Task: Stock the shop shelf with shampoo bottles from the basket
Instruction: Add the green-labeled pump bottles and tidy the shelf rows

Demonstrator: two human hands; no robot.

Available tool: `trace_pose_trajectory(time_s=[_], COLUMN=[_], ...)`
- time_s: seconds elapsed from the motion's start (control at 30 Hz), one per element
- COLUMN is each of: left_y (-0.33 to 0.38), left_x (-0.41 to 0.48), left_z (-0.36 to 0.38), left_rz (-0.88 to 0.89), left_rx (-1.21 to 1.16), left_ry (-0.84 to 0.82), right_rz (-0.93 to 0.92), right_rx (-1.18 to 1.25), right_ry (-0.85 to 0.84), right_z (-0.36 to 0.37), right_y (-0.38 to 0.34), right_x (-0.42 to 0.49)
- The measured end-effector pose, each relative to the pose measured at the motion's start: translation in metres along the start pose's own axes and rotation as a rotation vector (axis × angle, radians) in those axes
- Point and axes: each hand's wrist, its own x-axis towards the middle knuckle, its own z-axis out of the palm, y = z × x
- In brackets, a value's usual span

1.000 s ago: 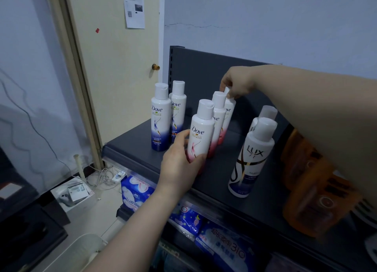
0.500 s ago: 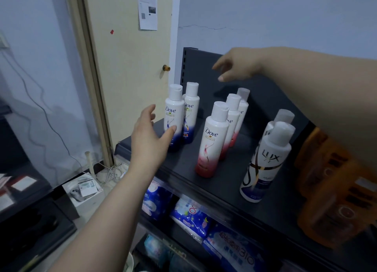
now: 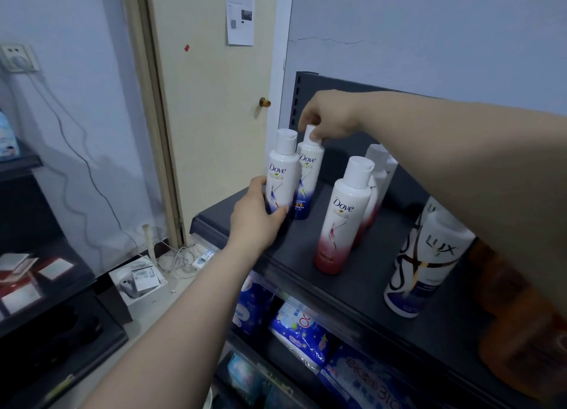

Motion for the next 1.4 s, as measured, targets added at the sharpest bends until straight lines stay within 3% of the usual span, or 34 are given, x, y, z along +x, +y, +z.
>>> trace_pose_trajectory(time_s=[0.97, 1.07, 1.2, 1.4], left_y=[-0.001, 0.012, 0.043, 0.088], left_x=[-0.017, -0.021, -0.029, -0.053], left_z=[-0.003, -0.011, -0.029, -0.046], left_rz=[0.033, 0.107, 0.338, 0.452], left_rx=[-0.06, -0.03, 0.153, 0.327], left_ry=[-0.049, 0.008, 0.139, 0.197], right_rz=[0.004, 0.021, 0.04, 0.076], right_rx=[-0.001, 0.004, -0.014, -0.035], right_ry=[0.027, 0.083, 0.132, 0.207], right_z=[0.011, 0.002, -0.01, -0.025], right_y=[0.004, 0.004, 0.006, 0.012], right_x=[-0.011, -0.027, -0.061, -0.141])
